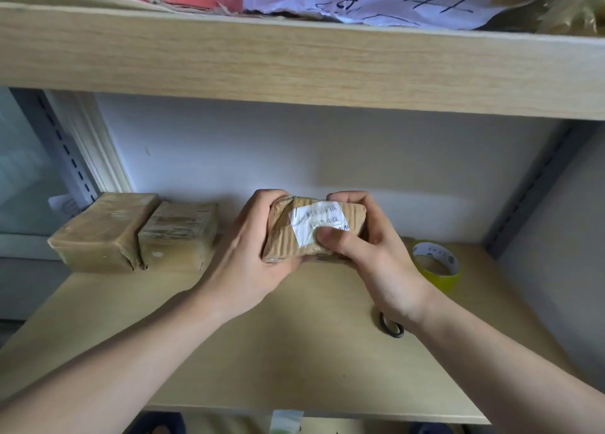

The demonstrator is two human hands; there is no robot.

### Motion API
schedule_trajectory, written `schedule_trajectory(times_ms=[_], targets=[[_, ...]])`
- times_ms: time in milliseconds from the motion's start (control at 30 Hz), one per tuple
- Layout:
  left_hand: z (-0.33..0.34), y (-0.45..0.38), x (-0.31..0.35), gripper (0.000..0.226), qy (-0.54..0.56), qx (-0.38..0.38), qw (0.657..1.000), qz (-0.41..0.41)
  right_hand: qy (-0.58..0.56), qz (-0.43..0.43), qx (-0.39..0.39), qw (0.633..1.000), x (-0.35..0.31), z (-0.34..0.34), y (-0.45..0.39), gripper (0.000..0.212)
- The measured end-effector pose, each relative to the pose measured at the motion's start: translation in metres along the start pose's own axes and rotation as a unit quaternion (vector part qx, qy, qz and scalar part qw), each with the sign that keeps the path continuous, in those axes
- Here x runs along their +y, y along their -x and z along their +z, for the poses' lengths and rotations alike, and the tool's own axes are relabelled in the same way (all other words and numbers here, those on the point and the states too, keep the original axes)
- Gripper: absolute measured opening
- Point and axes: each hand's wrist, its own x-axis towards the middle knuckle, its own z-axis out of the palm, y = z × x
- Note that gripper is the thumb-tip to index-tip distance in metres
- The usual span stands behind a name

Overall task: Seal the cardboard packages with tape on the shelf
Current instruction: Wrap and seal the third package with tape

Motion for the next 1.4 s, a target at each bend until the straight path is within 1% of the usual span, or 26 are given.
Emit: schedule_trajectory(times_ms=[67, 133, 233, 300, 333, 400, 467, 500, 533, 600, 633, 667, 700, 733, 767, 800, 867, 900, 1000, 1067, 1100, 1167, 1267, 1333, 1367, 1400], targets=[[0.002, 0.004, -0.009, 0.069, -0.060, -0.001, 0.997, 0.052, 0.006, -0.019, -0.026, 0.999, 0.003, -0.007, -0.002, 0.056], [0.005, 0.011, -0.022, 0.077, -0.097, -0.039, 0.992, 0.071, 0.027, -0.021, -0.056, 0.998, 0.010, -0.016, -0.005, 0.059], [0.010, 0.024, -0.040, 0.101, -0.076, -0.151, 0.985, 0.027, 0.092, -0.010, -0.089, 0.992, 0.024, -0.028, -0.005, 0.066], [0.013, 0.032, -0.045, 0.115, -0.028, -0.227, 0.973, -0.021, 0.127, -0.001, -0.100, 0.987, 0.030, -0.034, -0.002, 0.072], [0.014, 0.035, -0.046, 0.117, -0.006, -0.255, 0.966, -0.041, 0.153, 0.004, -0.106, 0.983, 0.032, -0.037, -0.001, 0.074], [0.014, 0.040, -0.046, 0.109, 0.022, -0.298, 0.952, -0.068, 0.264, 0.003, -0.111, 0.958, 0.040, -0.038, 0.004, 0.073], [0.014, 0.042, -0.045, 0.094, 0.017, -0.326, 0.942, -0.072, 0.364, 0.001, -0.109, 0.925, 0.051, -0.036, 0.007, 0.067], [0.015, 0.043, -0.046, 0.086, 0.000, -0.328, 0.942, -0.068, 0.375, 0.002, -0.109, 0.921, 0.055, -0.036, 0.008, 0.064], [0.017, 0.043, -0.049, 0.078, -0.016, -0.314, 0.947, -0.068, 0.366, 0.003, -0.105, 0.925, 0.058, -0.037, 0.007, 0.061], [0.021, 0.040, -0.054, 0.065, -0.020, -0.229, 0.968, -0.096, 0.351, 0.009, -0.073, 0.934, 0.062, -0.036, 0.005, 0.062], [0.025, 0.038, -0.054, 0.061, -0.012, -0.177, 0.976, -0.127, 0.360, 0.018, -0.045, 0.932, 0.065, -0.035, 0.004, 0.070], [0.030, 0.036, -0.054, 0.061, 0.005, -0.128, 0.977, -0.169, 0.370, 0.036, -0.020, 0.928, 0.069, -0.034, 0.003, 0.085], [0.035, 0.033, -0.051, 0.063, 0.038, -0.098, 0.968, -0.228, 0.360, 0.062, -0.008, 0.931, 0.073, -0.032, 0.003, 0.101], [0.042, 0.031, -0.048, 0.066, 0.099, -0.076, 0.948, -0.291, 0.322, 0.093, -0.011, 0.942, 0.078, -0.031, 0.003, 0.111], [0.050, 0.030, -0.045, 0.071, 0.152, -0.077, 0.921, -0.351, 0.268, 0.121, -0.021, 0.956, 0.085, -0.031, 0.002, 0.113], [0.057, 0.029, -0.044, 0.078, 0.187, -0.083, 0.900, -0.386, 0.219, 0.143, -0.032, 0.965, 0.088, -0.031, 0.001, 0.108], [0.065, 0.031, -0.049, 0.090, 0.188, -0.092, 0.890, -0.406, 0.168, 0.162, -0.042, 0.971, 0.089, -0.031, -0.003, 0.088], [0.068, 0.032, -0.051, 0.090, 0.197, -0.090, 0.885, -0.411, 0.161, 0.163, -0.033, 0.973, 0.089, -0.031, -0.005, 0.081], [0.069, 0.029, -0.054, 0.077, 0.232, -0.091, 0.871, -0.424, 0.176, 0.176, 0.011, 0.968, 0.091, -0.029, -0.012, 0.073], [0.067, 0.030, -0.054, 0.078, 0.233, -0.099, 0.870, -0.423, 0.176, 0.189, 0.059, 0.964, 0.091, -0.030, -0.018, 0.061], [0.066, 0.030, -0.053, 0.079, 0.232, -0.110, 0.870, -0.421, 0.176, 0.190, 0.077, 0.963, 0.092, -0.032, -0.020, 0.059], [0.063, 0.032, -0.051, 0.075, 0.223, -0.128, 0.872, -0.416, 0.187, 0.186, 0.092, 0.960, 0.089, -0.037, -0.022, 0.065], [0.058, 0.036, -0.053, 0.061, 0.214, -0.153, 0.880, -0.395, 0.187, 0.190, 0.087, 0.960, 0.087, -0.041, -0.021, 0.092], [0.056, 0.039, -0.055, 0.069, 0.221, -0.168, 0.882, -0.382, 0.149, 0.187, 0.066, 0.969, 0.084, -0.043, -0.020, 0.110], [0.055, 0.040, -0.055, 0.075, 0.223, -0.175, 0.882, -0.377, 0.132, 0.178, 0.051, 0.974, 0.083, -0.044, -0.020, 0.113], [0.054, 0.041, -0.053, 0.083, 0.227, -0.180, 0.880, -0.375, 0.121, 0.162, 0.035, 0.979, 0.083, -0.045, -0.020, 0.112]])
